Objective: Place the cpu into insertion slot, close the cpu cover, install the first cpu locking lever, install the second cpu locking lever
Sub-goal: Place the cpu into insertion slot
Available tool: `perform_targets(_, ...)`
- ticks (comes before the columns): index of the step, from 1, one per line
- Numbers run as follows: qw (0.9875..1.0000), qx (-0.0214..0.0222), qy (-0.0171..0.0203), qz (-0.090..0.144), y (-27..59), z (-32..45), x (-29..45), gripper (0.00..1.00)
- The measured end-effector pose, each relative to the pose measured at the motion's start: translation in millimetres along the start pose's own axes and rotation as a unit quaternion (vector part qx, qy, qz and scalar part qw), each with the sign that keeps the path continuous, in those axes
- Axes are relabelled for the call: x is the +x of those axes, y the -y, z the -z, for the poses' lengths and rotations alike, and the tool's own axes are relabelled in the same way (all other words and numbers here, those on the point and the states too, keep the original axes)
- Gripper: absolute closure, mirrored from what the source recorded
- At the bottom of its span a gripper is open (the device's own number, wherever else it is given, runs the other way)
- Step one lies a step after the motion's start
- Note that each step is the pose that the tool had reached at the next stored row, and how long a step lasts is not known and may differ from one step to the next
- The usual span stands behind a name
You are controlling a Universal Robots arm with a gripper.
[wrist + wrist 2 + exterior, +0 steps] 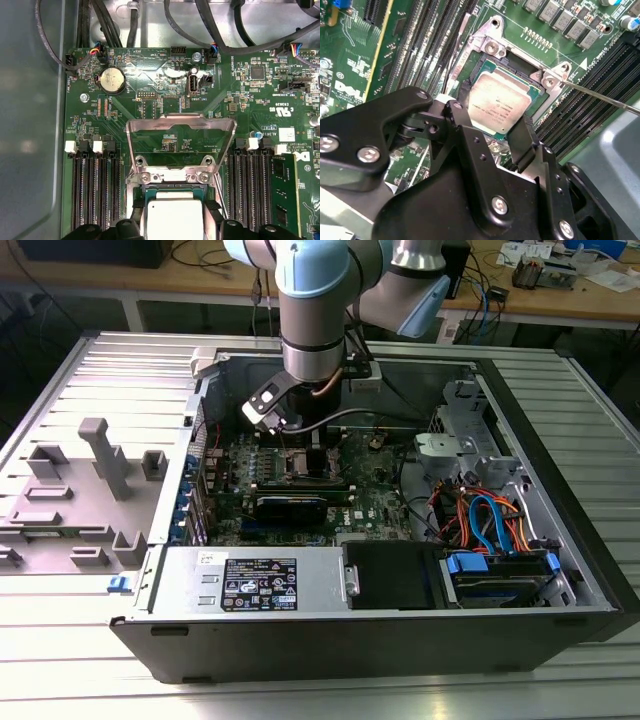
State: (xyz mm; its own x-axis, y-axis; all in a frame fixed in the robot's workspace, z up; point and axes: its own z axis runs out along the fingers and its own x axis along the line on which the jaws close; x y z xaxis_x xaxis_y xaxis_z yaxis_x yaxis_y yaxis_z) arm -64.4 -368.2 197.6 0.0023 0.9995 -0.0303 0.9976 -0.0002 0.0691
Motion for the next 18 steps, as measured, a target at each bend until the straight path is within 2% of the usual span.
perform_targets(1, 1.0000, 0.0000, 0.0001, 0.000, 0.0, 0.0, 0.0, 0.44)
perform_targets(2, 1.0000, 0.0001, 0.0001, 0.000, 0.0, 0.0, 0.0, 0.38)
perform_targets(5, 1.0000, 0.0003, 0.0005, 0.000, 0.0, 0.5, -0.2, 0.38)
perform_targets(11, 1.0000, 0.0006, 0.0004, 0.000, -0.4, 6.6, -0.3, 0.38)
perform_targets(13, 1.0000, 0.0016, 0.0004, 0.000, -0.7, 9.0, -0.4, 0.38)
perform_targets(16, 1.0000, 0.0058, 0.0006, 0.000, -1.7, 16.9, -0.6, 0.38)
perform_targets(17, 1.0000, 0.0075, 0.0005, 0.000, -2.3, 17.5, -0.6, 0.53)
perform_targets(18, 1.0000, 0.0079, 0.0005, 0.000, -2.4, 17.5, -0.6, 0.58)
